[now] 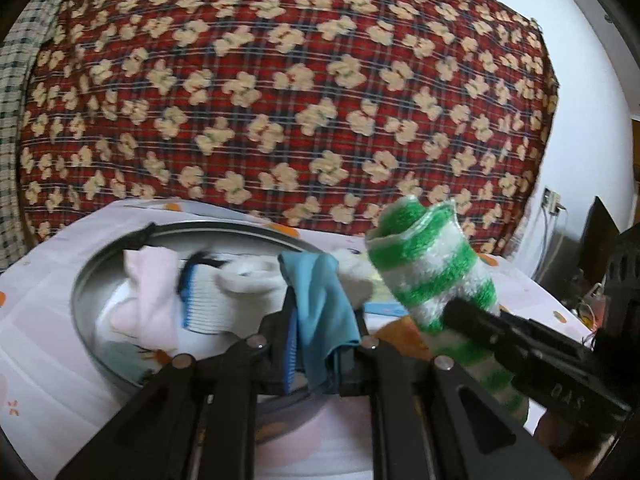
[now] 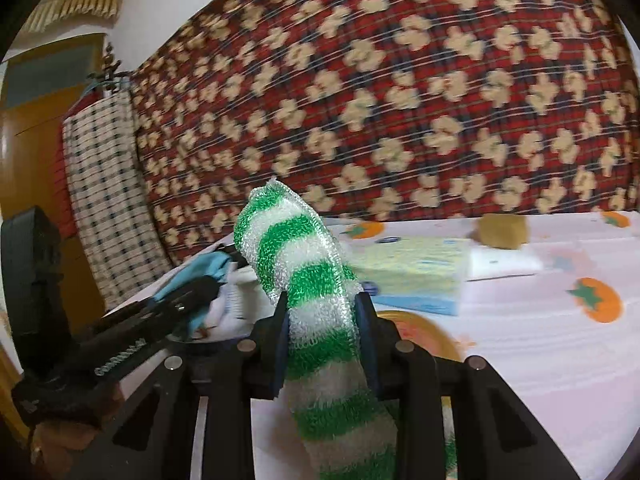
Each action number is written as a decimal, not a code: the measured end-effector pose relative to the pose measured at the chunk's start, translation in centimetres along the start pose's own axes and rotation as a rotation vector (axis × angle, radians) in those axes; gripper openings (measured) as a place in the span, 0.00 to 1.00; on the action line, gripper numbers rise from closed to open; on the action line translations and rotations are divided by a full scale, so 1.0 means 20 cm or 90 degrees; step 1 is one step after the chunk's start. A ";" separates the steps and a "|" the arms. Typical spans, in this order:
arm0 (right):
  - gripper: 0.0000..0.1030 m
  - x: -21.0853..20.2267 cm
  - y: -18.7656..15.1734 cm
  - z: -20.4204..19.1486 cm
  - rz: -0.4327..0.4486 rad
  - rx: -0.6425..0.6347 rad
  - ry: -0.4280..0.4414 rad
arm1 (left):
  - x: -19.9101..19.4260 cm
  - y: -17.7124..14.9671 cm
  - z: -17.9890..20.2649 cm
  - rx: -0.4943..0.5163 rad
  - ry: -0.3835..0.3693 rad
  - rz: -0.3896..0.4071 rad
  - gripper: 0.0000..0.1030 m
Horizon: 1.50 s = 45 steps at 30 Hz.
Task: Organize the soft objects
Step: 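Carry the striped sock and teal cloth over the metal tin with both grippers, then open both grippers to drop the sock and teal cloth into the tin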
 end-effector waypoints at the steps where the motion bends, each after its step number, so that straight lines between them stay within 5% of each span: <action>1: 0.32 0.02 0.00 -0.03 -0.001 -0.004 0.006 | 0.00 0.01 -0.02 -0.002 0.010 0.002 0.11; 9: 0.32 0.26 0.07 -0.18 -0.012 -0.020 0.032 | 0.05 0.04 -0.22 -0.018 0.122 -0.001 0.11; 17: 0.32 0.52 0.11 -0.19 -0.037 -0.007 0.014 | 0.21 0.04 -0.37 -0.051 0.205 -0.056 0.11; 29: 0.32 0.65 0.13 -0.18 -0.059 -0.011 0.002 | 0.39 0.04 -0.42 -0.058 0.256 -0.122 0.11; 39: 0.35 0.94 0.20 -0.14 -0.152 0.044 0.037 | 0.42 0.05 -0.43 -0.048 0.288 -0.132 0.12; 42: 0.41 0.99 0.20 -0.13 -0.175 0.047 0.060 | 0.43 0.05 -0.43 -0.046 0.294 -0.131 0.15; 45: 0.66 0.97 0.20 -0.15 -0.162 0.049 0.084 | 0.44 0.06 -0.43 -0.045 0.301 -0.130 0.25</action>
Point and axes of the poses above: each gripper's, at about its wrist camera, not at the fingertips, and x roughly the way its jaws point, z to its right, y to its top, the point moved 3 cm from there along x, roughly the way its jaws point, and after that the axes turned 8 degrees about y, right-handed, at the moved point
